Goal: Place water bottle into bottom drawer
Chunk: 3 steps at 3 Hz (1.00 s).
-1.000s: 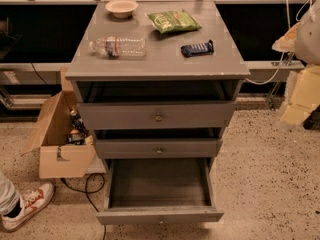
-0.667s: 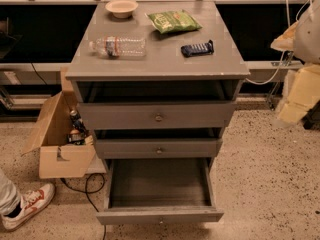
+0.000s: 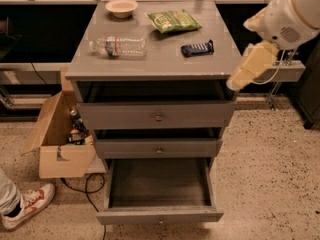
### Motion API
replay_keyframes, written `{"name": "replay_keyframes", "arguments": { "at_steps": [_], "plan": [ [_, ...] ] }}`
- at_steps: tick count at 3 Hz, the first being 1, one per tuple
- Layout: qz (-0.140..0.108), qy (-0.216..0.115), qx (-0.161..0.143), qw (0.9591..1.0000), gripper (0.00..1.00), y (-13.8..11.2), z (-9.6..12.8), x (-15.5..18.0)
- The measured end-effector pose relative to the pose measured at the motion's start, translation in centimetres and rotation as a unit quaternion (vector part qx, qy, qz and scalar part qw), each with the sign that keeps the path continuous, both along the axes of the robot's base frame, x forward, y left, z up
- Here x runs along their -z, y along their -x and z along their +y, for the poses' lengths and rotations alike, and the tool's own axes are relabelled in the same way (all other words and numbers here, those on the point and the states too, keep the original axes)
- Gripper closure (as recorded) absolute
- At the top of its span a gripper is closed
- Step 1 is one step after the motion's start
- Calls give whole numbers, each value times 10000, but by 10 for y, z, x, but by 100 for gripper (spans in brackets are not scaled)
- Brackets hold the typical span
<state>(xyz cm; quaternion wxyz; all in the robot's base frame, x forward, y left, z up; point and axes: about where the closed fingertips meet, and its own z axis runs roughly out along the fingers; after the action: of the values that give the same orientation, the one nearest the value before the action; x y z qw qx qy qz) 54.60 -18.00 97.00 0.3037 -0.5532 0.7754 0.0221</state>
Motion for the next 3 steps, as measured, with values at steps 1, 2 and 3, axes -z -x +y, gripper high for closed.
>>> {"name": "replay_keyframes", "arguments": {
  "at_steps": [1,2,3],
  "plan": [
    [-341,-838,211,9957,0,-61,23,1],
    [-342,-839,210,9957,0,-61,23,1],
    [-547,-1157,-4,9918,0,-126,75,5]
  ]
}}
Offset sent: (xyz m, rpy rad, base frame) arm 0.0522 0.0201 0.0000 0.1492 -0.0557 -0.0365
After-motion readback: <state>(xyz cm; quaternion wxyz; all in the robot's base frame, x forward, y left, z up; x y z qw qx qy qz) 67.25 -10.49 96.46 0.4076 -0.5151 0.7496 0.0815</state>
